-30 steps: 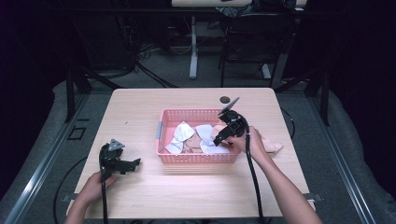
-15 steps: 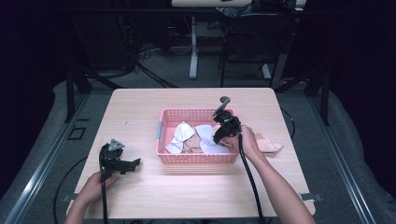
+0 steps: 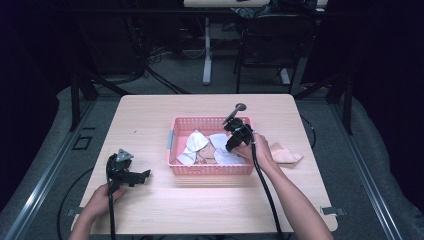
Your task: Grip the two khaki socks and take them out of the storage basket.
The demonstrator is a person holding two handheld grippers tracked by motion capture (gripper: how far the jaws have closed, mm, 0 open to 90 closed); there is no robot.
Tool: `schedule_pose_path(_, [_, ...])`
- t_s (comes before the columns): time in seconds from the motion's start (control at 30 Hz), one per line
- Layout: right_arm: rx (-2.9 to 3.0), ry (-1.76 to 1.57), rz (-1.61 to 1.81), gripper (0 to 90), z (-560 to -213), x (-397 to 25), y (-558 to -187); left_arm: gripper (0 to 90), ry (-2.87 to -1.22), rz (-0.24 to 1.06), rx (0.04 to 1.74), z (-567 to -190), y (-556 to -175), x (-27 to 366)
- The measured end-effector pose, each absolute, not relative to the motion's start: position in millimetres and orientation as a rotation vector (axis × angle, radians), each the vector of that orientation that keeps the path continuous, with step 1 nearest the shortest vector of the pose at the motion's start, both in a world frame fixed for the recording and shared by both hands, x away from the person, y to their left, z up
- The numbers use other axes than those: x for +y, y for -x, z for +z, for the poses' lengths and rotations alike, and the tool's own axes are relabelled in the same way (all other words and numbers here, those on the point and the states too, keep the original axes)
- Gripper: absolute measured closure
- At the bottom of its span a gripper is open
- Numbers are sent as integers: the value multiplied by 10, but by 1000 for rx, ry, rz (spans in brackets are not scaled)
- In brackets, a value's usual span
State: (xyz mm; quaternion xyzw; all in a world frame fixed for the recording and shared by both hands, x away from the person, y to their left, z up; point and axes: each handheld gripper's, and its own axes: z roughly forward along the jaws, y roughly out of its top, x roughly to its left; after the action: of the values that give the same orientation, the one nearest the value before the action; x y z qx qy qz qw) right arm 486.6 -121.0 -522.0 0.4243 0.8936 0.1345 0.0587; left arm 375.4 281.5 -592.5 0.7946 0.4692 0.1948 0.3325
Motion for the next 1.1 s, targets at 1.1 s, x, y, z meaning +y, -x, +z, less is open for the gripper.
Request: schedule_pose_path(1.1, [2716, -1240, 715, 865, -4632, -1381, -4655, 0, -2076, 508, 1226, -5925, -3754, 2815])
